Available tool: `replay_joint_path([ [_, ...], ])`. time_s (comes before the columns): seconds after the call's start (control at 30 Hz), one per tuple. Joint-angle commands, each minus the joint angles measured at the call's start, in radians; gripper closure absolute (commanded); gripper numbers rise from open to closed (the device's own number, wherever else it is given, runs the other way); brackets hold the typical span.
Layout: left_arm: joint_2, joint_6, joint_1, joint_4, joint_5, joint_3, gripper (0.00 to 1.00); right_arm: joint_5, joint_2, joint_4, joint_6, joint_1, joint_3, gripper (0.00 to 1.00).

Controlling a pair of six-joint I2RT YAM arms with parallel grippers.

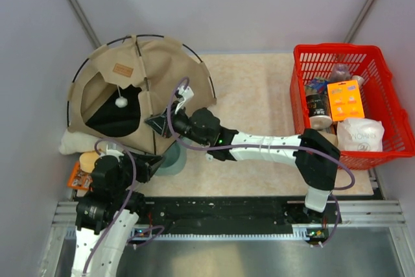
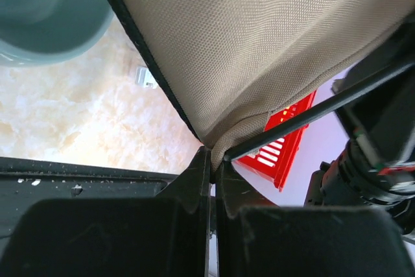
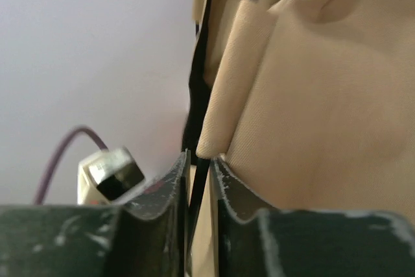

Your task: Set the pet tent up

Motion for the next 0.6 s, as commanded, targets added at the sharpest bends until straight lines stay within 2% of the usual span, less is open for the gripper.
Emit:
replay_joint_path([
  [0.0, -0.008, 0.002, 0.004, 0.099, -0.058, 0.008, 1.00, -0.051, -0.042, -0.092, -0.064, 0.015, -0.053, 0.80],
  [0.13, -0.003, 0.016, 0.004, 0.084, -0.064, 0.005, 1.00, -0.060, -0.042, -0.207, -0.046, 0.013, -0.025, 0.77],
  [0.27, -0.003, 0.017, 0.004, 0.081, -0.069, -0.006, 1.00, -0.107, -0.052, -0.287, -0.023, 0.015, -0.005, 0.80],
  [0.47, -0.002, 0.051, 0.004, 0.068, -0.067, -0.016, 1.00, -0.230, -0.066, -0.330, 0.023, -0.002, 0.024, 0.66],
  [0.57, 0.004, 0.066, 0.004, 0.065, -0.072, -0.016, 1.00, -0.297, -0.055, -0.324, 0.069, -0.017, 0.027, 0.64],
])
